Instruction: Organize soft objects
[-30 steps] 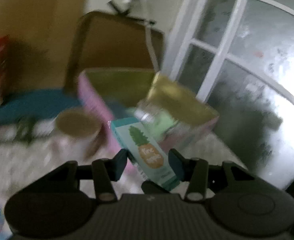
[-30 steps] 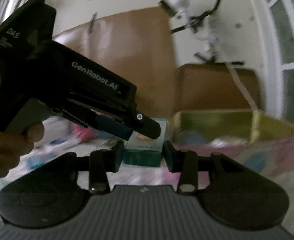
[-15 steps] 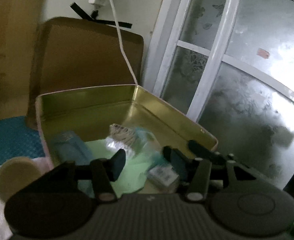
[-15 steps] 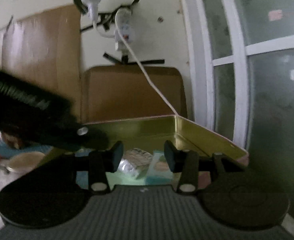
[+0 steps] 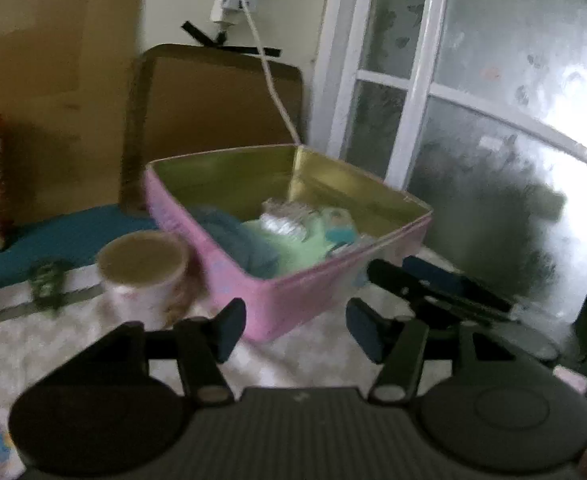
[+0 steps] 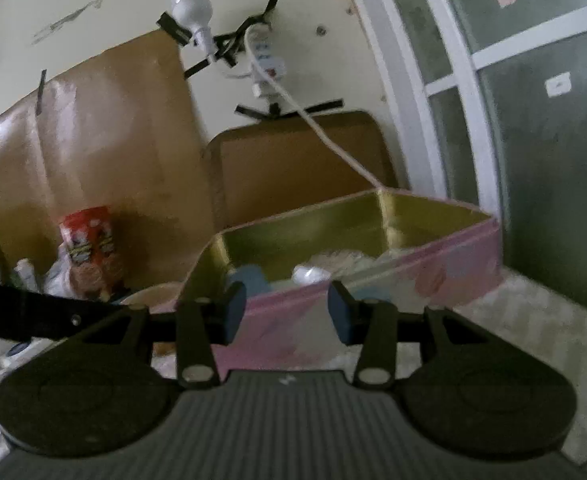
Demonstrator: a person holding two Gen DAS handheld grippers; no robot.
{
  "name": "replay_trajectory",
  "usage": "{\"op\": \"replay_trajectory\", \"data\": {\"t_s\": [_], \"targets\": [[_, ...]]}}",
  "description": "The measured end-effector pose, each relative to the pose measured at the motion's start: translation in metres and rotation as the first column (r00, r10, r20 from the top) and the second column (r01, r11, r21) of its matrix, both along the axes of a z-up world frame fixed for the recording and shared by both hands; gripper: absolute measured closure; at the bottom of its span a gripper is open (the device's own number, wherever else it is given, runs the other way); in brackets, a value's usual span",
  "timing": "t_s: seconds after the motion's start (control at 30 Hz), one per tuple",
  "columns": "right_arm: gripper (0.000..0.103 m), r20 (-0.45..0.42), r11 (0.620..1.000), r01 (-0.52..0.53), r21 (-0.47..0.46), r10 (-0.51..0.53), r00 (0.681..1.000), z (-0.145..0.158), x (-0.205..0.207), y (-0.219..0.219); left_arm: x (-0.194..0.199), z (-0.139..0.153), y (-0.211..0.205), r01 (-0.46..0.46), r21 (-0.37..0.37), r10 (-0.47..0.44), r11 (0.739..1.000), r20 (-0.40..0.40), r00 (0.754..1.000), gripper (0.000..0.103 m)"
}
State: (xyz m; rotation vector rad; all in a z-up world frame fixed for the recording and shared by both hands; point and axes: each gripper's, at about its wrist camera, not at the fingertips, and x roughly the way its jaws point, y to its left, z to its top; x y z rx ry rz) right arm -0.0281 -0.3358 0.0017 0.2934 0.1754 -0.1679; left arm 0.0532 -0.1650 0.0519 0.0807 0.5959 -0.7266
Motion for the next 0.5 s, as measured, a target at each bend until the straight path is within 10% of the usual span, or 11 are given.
{"op": "replay_trajectory", "data": {"t_s": [0.5], "targets": [[0.055, -0.049, 0.993, -0.078, 0.089, 0.083, 0.995, 0.01, -0.014, 0.038, -0.025, -0.014, 0.056, -0.175, 0.067, 0.175, 0.982, 0.002, 0.985, 0.031]]}}
